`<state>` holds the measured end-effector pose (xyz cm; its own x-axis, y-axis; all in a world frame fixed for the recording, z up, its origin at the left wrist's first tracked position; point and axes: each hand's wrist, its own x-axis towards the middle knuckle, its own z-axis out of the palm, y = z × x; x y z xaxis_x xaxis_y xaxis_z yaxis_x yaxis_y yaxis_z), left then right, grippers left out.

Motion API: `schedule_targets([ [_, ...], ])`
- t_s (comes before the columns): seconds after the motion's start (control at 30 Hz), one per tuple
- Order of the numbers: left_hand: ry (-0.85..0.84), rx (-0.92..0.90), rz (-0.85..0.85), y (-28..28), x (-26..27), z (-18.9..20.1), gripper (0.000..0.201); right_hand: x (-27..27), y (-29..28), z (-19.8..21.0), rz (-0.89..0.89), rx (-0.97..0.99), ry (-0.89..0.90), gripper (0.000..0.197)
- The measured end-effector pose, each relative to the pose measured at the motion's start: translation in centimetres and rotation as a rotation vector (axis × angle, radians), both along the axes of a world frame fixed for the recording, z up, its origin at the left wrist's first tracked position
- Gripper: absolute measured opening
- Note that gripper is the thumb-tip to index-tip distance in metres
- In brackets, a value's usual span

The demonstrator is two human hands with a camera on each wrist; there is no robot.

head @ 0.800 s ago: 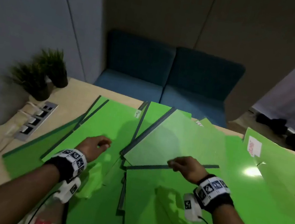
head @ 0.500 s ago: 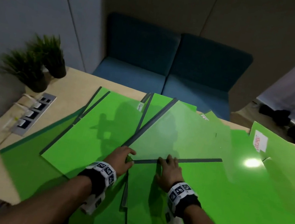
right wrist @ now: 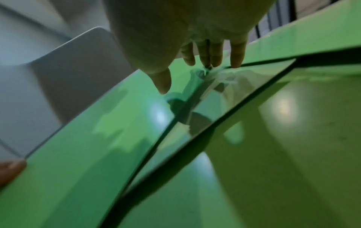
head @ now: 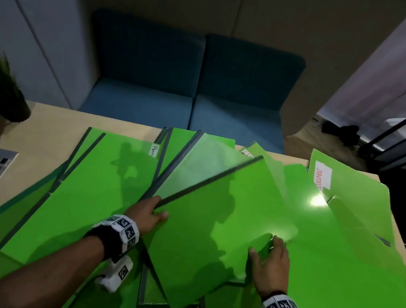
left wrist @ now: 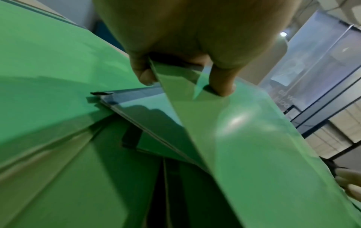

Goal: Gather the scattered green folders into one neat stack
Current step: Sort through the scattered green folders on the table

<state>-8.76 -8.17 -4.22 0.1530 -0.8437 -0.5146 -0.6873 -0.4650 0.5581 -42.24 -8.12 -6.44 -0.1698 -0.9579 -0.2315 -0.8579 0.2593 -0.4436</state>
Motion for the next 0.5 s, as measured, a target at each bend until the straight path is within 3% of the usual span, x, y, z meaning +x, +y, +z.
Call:
schedule_targets([
  [0.07,-0.009,0.0,0.059,-1.3,0.3,-0.1,0.052,0.7,-0.6,-0.1,-0.016,0.083,-0.048,0.072],
  [0.17,-0.24,-0.014,0.01,-2.6,0.8,-1.4,0.056,2.5,-2.1,0.2,-0.041,0.126,-0.059,0.068],
  [0.23,-0.303,-0.019,0.023,-2.8,0.5,-1.8,0.058,3.6,-3.3,0.5,-0.128,0.16,-0.194,0.069],
  [0.4,-0.233,-0.04,0.17,-2.6,-0.5,-2.4,0.062,5.4,-5.5,0.6,-0.312,0.271,-0.465,0.079],
  [0.5,-0.054,-0.009,0.255,-1.9,-0.7,-2.7,0.089,5.9,-5.9,0.7,-0.356,0.297,-0.538,0.083],
])
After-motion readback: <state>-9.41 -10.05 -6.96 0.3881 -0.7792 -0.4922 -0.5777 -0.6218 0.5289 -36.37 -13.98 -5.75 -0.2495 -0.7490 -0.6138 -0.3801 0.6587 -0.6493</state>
